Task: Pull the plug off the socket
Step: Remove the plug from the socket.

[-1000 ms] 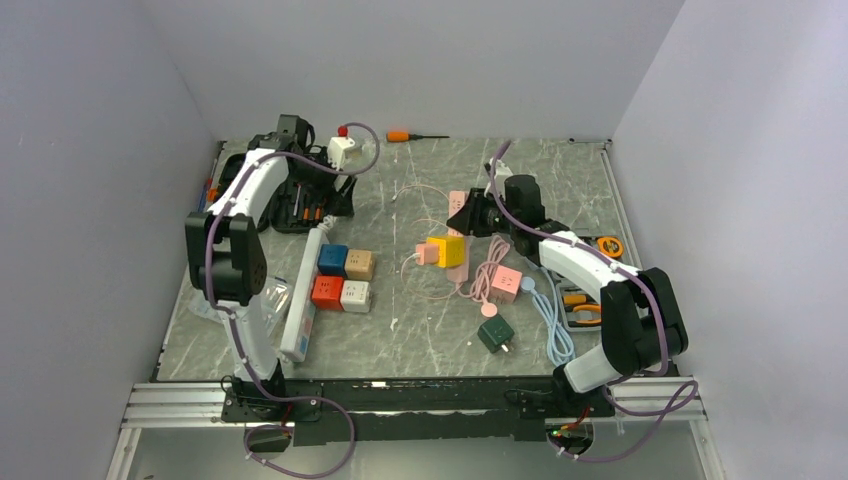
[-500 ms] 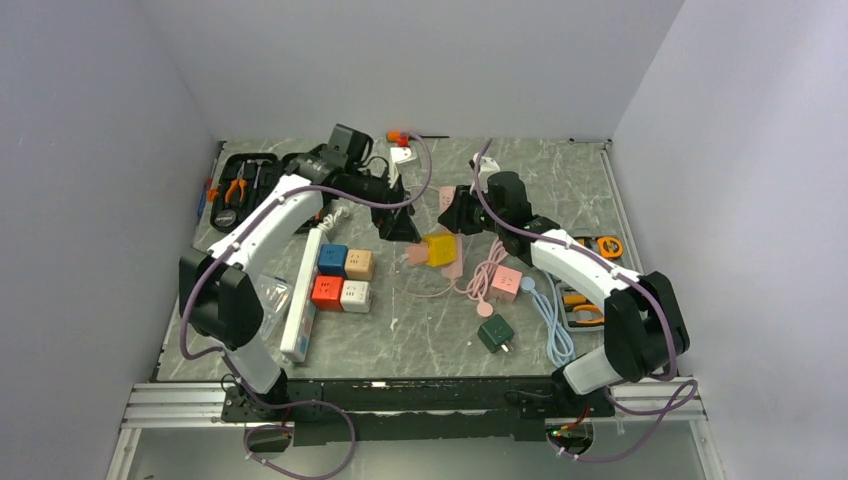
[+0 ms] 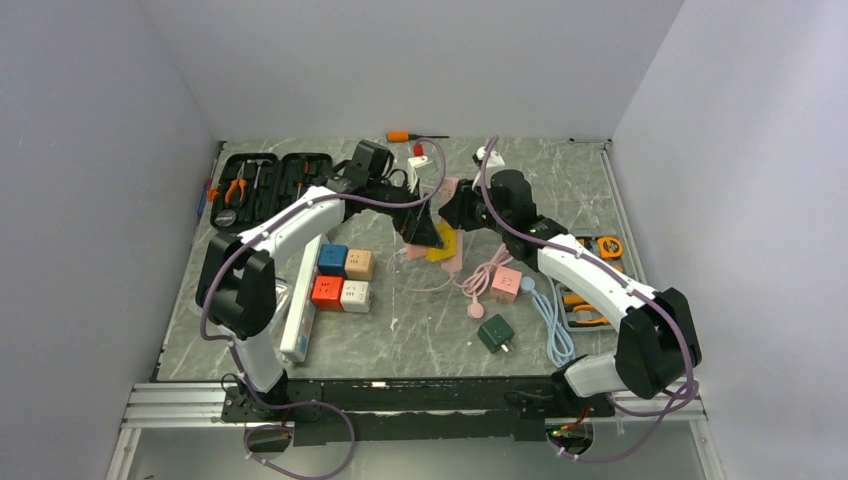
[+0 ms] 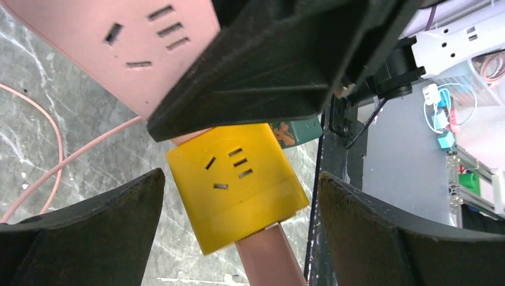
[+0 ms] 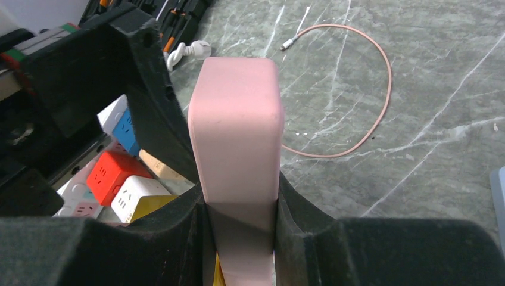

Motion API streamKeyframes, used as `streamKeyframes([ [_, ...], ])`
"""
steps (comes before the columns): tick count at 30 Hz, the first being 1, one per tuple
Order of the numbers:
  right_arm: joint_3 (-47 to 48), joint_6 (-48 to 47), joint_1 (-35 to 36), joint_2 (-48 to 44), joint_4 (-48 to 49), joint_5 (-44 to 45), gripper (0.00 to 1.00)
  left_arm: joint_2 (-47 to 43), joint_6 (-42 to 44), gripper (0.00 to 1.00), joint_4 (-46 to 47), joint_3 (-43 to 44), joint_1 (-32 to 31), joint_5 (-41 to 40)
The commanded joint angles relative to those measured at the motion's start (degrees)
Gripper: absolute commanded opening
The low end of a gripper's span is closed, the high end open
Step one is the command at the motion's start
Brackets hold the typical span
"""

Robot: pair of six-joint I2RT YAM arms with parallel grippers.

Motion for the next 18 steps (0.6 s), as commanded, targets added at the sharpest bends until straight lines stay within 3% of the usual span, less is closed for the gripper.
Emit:
streamKeyframes([
  [1,3.6,0.6,1.0,-3.0,4.4,1.0,0.0,0.7,-5.4,0.99,4.6,0.2,-1.1,2.5],
  [16,3.4,0.2,3.5,-3.0,3.8,9.2,0.0,1.6,-5.1,0.99,4.6,-4.0,-4.6,-5.3],
  [18,2.9,0.4,3.4,-3.2,4.4,9.4,0.0,1.7,-5.8,0.96,5.2,-4.5,-4.6,-5.9],
])
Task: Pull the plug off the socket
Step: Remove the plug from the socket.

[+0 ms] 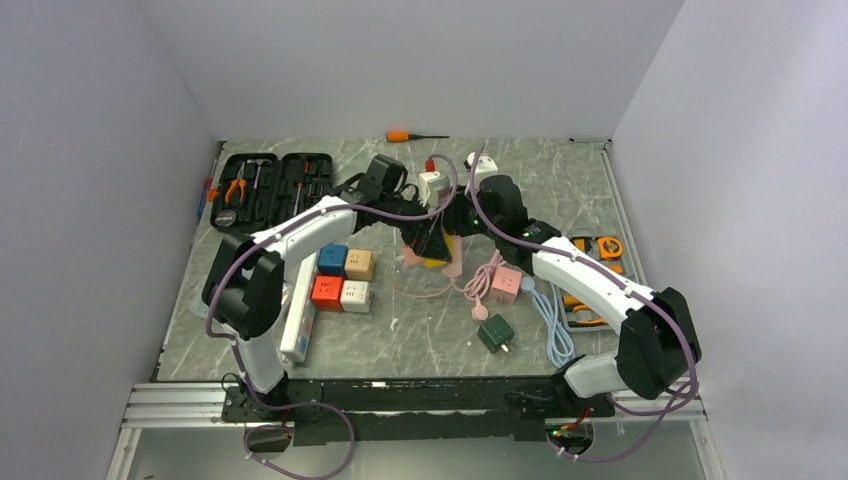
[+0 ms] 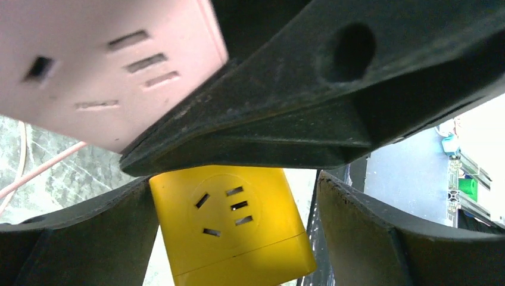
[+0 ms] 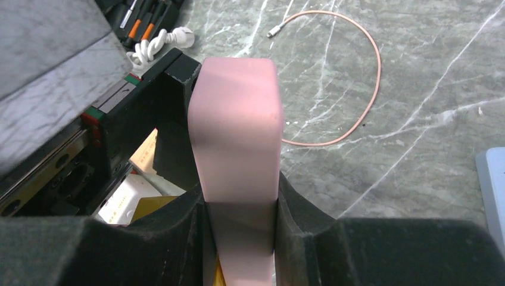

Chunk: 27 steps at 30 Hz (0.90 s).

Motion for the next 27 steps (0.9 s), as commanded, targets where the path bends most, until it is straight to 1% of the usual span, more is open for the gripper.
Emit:
streamKeyframes([
  [1,2.4,1.5,0.0,-3.3,7.0,2.3,0.0,-0.2,-1.3,0.92,1.6,-1.4,-0.4,-2.0],
  [5,1.9,1.1,0.0,-3.1,7.2,4.1,0.0,-0.4,-1.9,0.71,2.0,-1.4,-0.4,-3.3],
  [8,1.3,0.6,0.0,-2.9,7.2,4.5,0.0,-0.9,-1.6,0.44,1.8,-1.8,-0.3,-3.5],
  [11,0.2,-0.4,0.0,-2.4,8.1,5.0,0.0,-1.0,-1.5,0.3,1.0,-1.5,-0.3,-2.5],
  [12,-0.1,-0.8,-0.1,-2.2,8.3,5.1,0.0,-1.0,-1.7,0.23,1.0,-1.4,-0.2,-1.6],
  [14,-1.2,-2.0,0.0,-1.5,9.2,5.5,0.0,-1.1,-1.0,0.03,-0.7,-0.2,-0.2,0.2],
  [15,-1.9,-2.6,0.0,-1.2,9.9,6.0,0.0,-1.1,-0.2,0.0,-2.6,0.9,-0.2,0.6],
  [18,-4.1,-4.4,-0.1,0.5,11.8,7.6,0.0,-1.3,4.5,0.0,-7.5,3.0,-0.1,4.0],
  [22,-4.7,-6.1,-0.1,3.9,12.1,10.4,0.0,-2.9,7.5,0.0,-11.5,2.7,-0.2,5.8],
  [25,-3.6,-6.6,-0.1,6.2,10.7,13.5,0.0,-4.1,9.5,0.0,-14.6,2.8,-0.1,6.5],
  [27,-2.1,-6.7,-0.2,8.2,8.6,16.7,0.0,-5.4,9.2,0.0,-14.8,2.2,0.1,7.2],
])
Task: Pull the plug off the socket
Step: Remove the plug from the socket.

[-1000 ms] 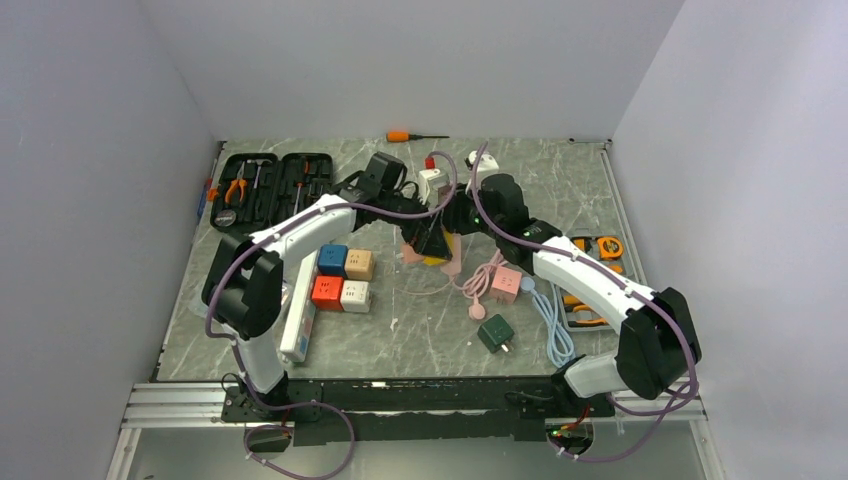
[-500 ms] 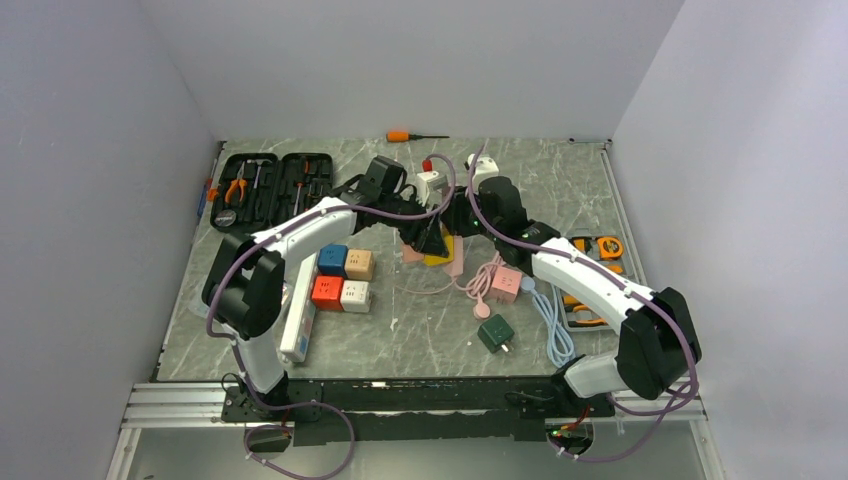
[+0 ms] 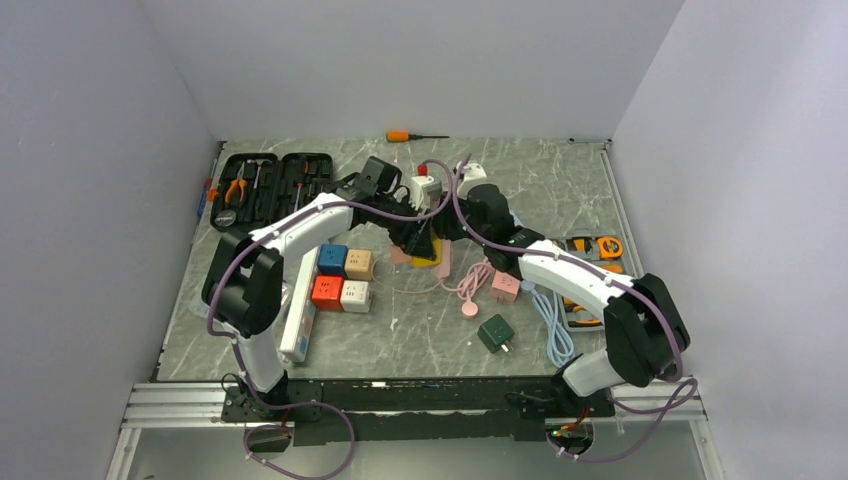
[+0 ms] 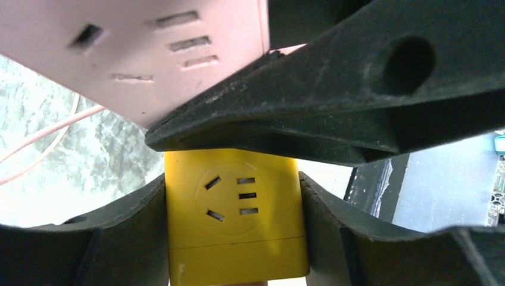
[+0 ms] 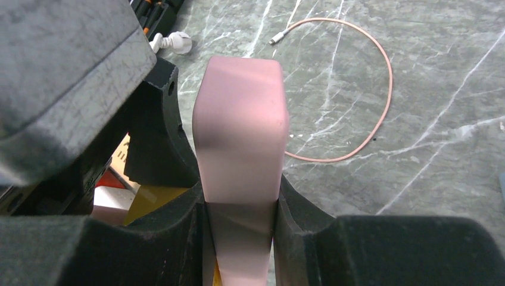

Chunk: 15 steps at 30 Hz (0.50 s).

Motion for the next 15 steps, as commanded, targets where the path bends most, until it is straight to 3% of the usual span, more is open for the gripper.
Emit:
streamKeyframes([
  [1,3.0,-5.5,-2.3,5.8,-2.2,14.8,0.0,-6.5,2.6,0.0,-7.4,1.5,-1.3,14.0],
  [9,6.7,-4.9,-2.6,12.1,-9.1,22.3,0.0,-10.9,0.6,0.0,-5.5,-2.6,-0.5,17.7],
  [15,4.2,-7.1,-2.8,10.7,-6.8,22.7,0.0,-10.4,4.6,0.0,-8.8,-2.2,0.0,20.4],
])
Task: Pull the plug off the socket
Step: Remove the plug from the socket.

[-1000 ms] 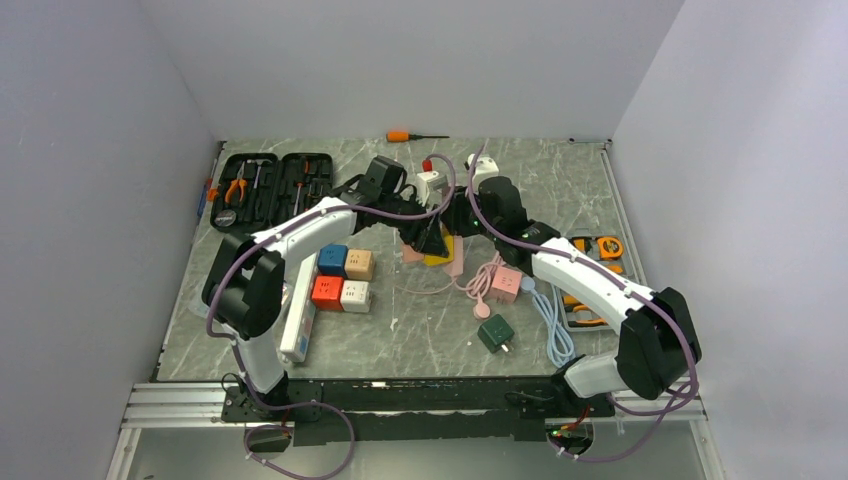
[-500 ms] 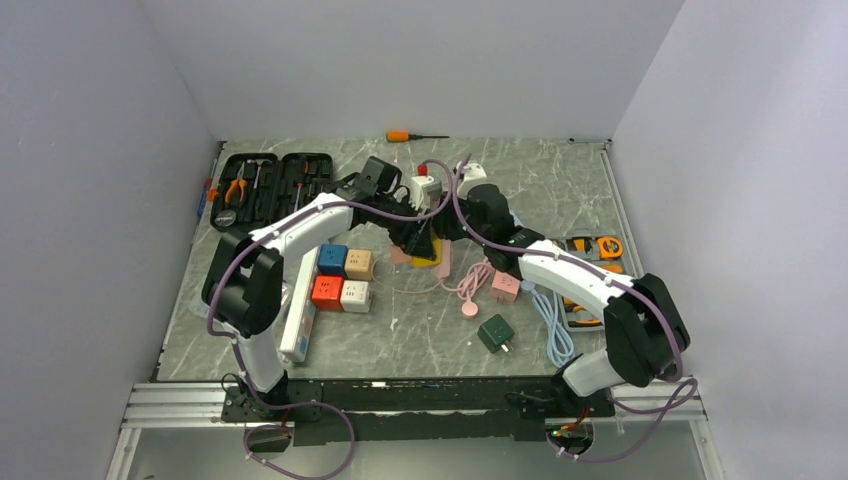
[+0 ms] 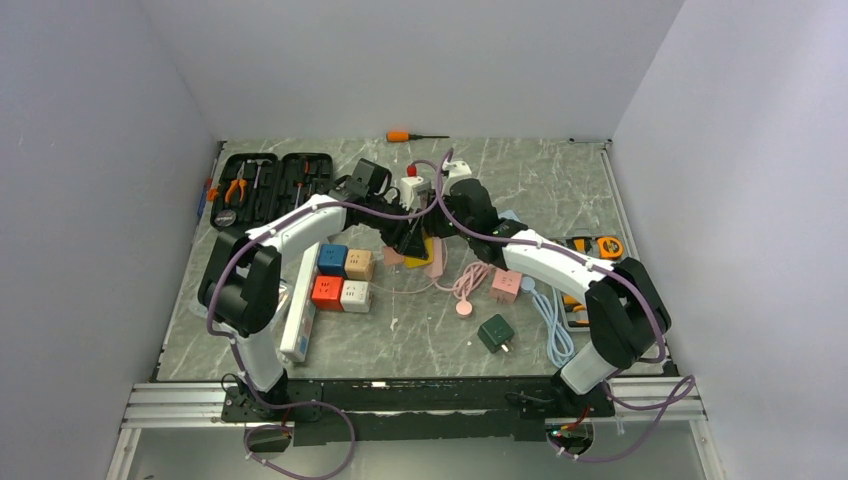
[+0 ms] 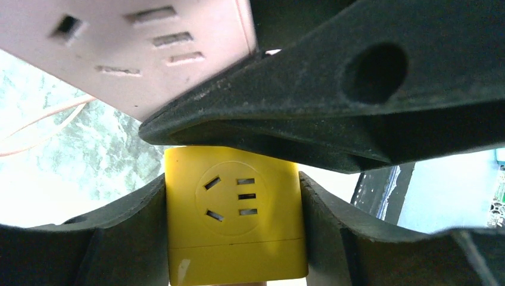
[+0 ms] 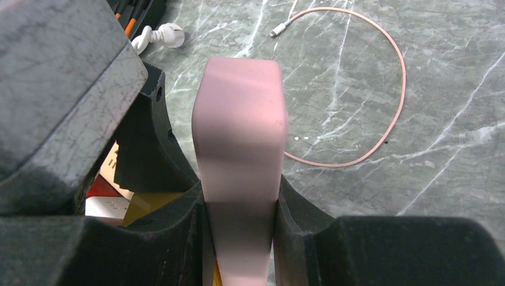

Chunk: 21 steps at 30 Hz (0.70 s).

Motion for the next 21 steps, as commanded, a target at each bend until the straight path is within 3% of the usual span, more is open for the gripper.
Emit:
streamKeyframes([
  [1,-2.8,-8.0,-4.9,2.7,-3.3,20.0,0.0,-9.6,5.6,0.0,-10.3,1.3,-2.5,21.1],
  [9,-0.1,-3.1,-7.3,6.1,-9.2,24.8,0.0,-9.9,8.6,0.0,-12.2,1.7,-2.3,20.9],
  [21,-2.3,-0.8,-8.4,4.4,-10.6,27.8,0.0,-9.7,11.9,0.0,-15.9,3.8,-1.7,22.7],
])
